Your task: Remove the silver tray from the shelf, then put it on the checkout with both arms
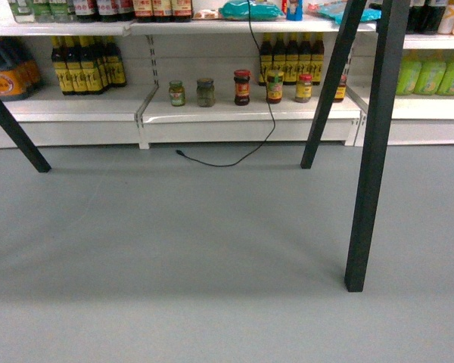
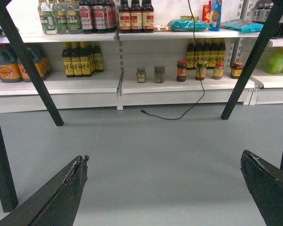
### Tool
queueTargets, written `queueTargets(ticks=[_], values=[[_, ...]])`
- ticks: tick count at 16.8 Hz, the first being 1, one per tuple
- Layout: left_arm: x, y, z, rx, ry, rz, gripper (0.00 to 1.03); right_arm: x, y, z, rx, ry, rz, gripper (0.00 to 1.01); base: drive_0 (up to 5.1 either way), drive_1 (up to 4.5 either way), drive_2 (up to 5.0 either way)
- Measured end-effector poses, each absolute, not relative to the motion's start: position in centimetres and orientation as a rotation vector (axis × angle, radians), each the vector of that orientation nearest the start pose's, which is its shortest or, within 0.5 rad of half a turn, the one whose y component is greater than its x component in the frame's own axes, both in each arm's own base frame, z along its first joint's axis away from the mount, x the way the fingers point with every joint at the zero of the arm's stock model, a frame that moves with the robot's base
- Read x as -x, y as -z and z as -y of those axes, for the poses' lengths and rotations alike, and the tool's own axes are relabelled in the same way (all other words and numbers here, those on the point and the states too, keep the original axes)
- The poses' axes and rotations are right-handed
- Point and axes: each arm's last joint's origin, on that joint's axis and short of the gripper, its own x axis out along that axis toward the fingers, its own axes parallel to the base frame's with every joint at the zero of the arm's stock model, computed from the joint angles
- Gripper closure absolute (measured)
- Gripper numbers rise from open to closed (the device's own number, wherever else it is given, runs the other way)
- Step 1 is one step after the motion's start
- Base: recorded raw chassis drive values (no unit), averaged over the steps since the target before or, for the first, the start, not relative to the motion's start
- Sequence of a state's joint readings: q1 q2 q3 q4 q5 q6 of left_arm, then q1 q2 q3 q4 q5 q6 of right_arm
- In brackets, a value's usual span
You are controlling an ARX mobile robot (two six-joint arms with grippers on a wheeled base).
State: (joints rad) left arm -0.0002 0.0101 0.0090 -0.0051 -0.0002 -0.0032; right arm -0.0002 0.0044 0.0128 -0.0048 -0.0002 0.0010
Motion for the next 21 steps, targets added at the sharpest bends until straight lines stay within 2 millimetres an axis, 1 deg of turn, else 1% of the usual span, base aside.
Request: queueTargets(ticks=[10, 21], values=[[-9.78, -16.53, 0.00, 0.003, 0.000, -0.006, 0.05, -9.72, -16.71, 0.00, -0.001, 0.000, 0.004, 0.03, 0.0, -4.23, 4.2], [-9.78, -16.53, 0.00, 0.003, 0.000, -0.006, 0.05, -9.72, -16.71, 0.00, -0.001, 0.000, 0.004, 0.03, 0.0, 0.00, 0.0]])
